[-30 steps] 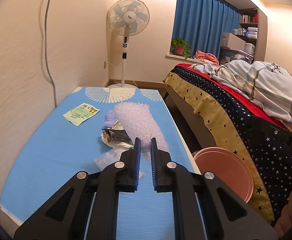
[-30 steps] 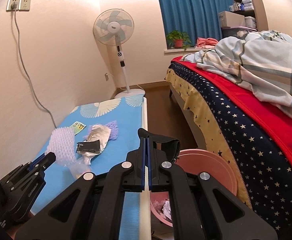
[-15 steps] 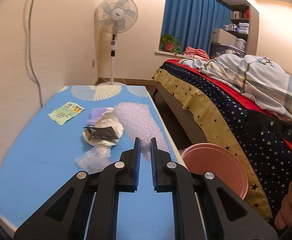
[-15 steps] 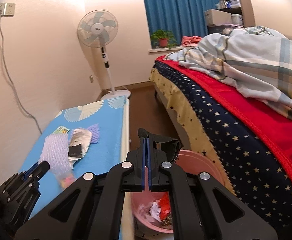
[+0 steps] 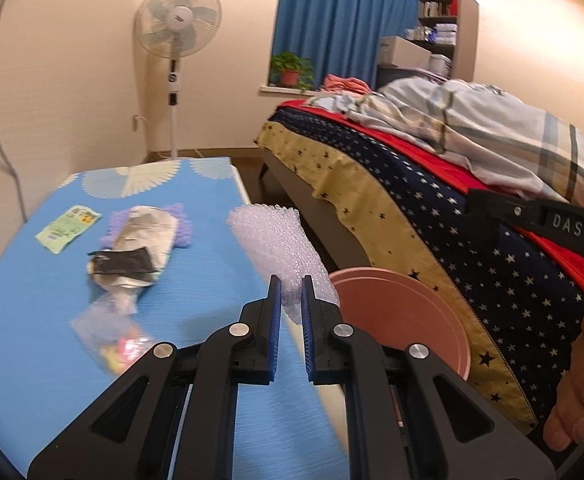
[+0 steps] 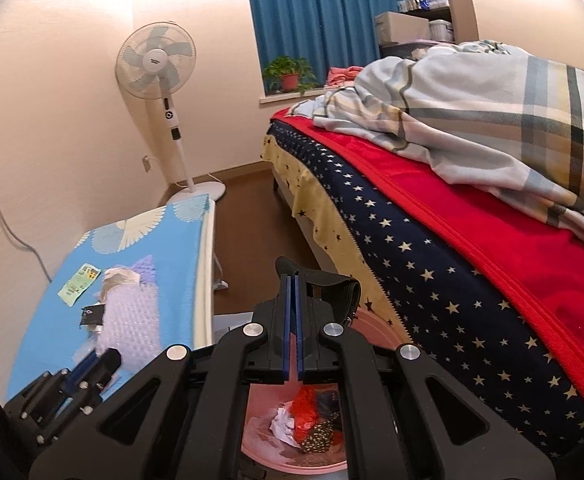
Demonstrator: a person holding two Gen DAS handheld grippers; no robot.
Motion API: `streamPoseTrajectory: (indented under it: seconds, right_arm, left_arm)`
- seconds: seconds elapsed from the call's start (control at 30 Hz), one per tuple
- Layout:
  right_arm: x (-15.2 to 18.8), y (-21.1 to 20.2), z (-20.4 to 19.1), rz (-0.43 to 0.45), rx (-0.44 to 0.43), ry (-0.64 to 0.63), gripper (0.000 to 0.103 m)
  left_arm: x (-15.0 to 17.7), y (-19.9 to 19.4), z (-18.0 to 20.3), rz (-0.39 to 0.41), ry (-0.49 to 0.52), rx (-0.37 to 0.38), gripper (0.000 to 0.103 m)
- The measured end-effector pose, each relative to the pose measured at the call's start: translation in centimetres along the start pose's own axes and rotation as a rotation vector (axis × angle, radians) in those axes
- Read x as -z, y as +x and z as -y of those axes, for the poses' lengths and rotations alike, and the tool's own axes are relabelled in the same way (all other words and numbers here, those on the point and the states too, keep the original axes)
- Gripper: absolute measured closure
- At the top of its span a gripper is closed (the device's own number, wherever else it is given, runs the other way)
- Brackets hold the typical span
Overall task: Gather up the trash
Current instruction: 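Carry the foam sleeve in the left tool while the right tool carries the black item to the pink bin, then open both tools over the pink bin to drop the items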
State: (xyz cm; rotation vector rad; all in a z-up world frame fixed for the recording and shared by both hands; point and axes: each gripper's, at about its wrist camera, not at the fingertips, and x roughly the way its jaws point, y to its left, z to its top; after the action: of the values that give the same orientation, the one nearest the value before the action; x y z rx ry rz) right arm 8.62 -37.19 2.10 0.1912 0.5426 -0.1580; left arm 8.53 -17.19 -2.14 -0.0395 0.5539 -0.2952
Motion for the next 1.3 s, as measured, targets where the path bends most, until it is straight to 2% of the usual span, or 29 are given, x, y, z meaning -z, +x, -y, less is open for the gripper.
streamPoseTrajectory:
  seconds: [0.5,0.83,0.9,1.03,1.13,1.17,1.2,1.27,1.3]
  right_arm:
    - [0.4,1.4,1.7,-0.036,0.061,0.032,0.101]
    - [0.6,1.9,1.8,-0.046,0.068,0.035,0.1]
    - [0.6,1.8,1.7,-0.046,0.067,0.034,0.096]
    - [0.7,1.9,1.9,-0.051,0.072,0.041,0.096]
    - [0.7,2.0,2.2,-0.056,0.081,0.048,0.095]
    - [0.8,2.0,2.3,-0.057,0.083,0.053,0.089]
    - [0.8,2.0,2.4,-0.055,0.086,0.059,0.078]
    - [0.7,1.9,2.5,-0.049,0.089,0.064,0.069]
    - [0.7,1.8,2.6,-0.048,0.09,0.064,0.069]
  left_arm:
    - [1.9,4.0,3.5,-0.093,0.028,0.122,0.093]
    - [2.5,4.8,4.0,-0.122,0.032,0.148,0.093]
    - [2.6,4.9,4.1,-0.127,0.034,0.153,0.093]
    - [2.7,5.1,4.2,-0.137,0.037,0.152,0.092]
    - [2.8,5.2,4.0,-0.142,0.027,0.161,0.088]
    - [2.8,5.2,4.0,-0.141,0.024,0.161,0.085]
    - [2.8,5.2,4.0,-0.141,0.023,0.163,0.084]
    - [2.8,5.2,3.9,-0.139,0.018,0.168,0.083]
    - [2.8,5.2,3.9,-0.139,0.016,0.169,0.083]
